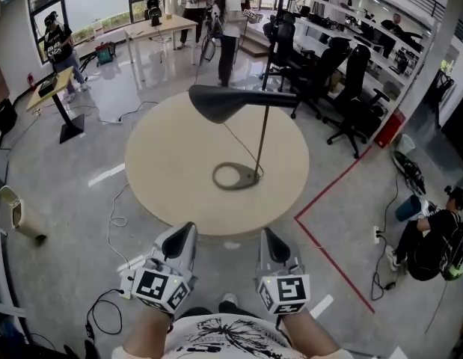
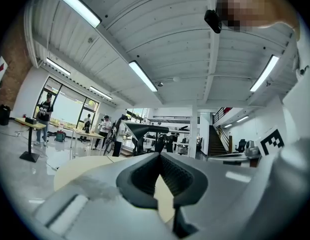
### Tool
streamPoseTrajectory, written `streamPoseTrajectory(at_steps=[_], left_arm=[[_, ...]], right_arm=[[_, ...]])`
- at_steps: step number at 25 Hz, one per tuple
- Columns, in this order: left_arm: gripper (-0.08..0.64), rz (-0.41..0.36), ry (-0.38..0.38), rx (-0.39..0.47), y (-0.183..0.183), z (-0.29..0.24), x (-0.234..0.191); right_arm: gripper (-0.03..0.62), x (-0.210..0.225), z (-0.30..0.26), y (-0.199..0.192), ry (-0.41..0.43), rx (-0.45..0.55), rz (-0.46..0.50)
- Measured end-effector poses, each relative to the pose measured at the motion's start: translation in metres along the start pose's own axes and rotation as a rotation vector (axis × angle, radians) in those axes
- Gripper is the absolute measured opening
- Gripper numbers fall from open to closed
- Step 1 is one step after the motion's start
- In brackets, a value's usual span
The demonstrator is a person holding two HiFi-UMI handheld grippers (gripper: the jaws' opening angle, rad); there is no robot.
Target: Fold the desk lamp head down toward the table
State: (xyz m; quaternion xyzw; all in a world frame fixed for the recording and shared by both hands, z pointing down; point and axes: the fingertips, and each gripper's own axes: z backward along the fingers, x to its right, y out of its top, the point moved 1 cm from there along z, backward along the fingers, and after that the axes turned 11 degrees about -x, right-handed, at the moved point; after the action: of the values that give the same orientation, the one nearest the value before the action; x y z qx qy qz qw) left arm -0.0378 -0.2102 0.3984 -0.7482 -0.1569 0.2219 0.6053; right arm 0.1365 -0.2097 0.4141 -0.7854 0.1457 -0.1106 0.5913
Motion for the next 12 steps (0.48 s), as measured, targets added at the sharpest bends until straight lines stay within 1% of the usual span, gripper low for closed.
streamPoseTrajectory(at_steps=[6,9,12], left_arm=[[0.006,0.009,0.019,0.002,0.009,-0.034,-0.013],[0.006,0.019,0.027,-0.001,0.013,-0.050,-0.025],[0.006,0.020,0.010,0.001,0.022,-0.067,-0.039]], right_arm=[[0.008,0.031,-0.038,0.010,-0.013,-0.011,0.012],[0.008,0.037,-0.056,0.014,-0.007,-0.019,0.017],[0.008,0.038,-0.078,0.020,-0.012,-0.023,0.018]])
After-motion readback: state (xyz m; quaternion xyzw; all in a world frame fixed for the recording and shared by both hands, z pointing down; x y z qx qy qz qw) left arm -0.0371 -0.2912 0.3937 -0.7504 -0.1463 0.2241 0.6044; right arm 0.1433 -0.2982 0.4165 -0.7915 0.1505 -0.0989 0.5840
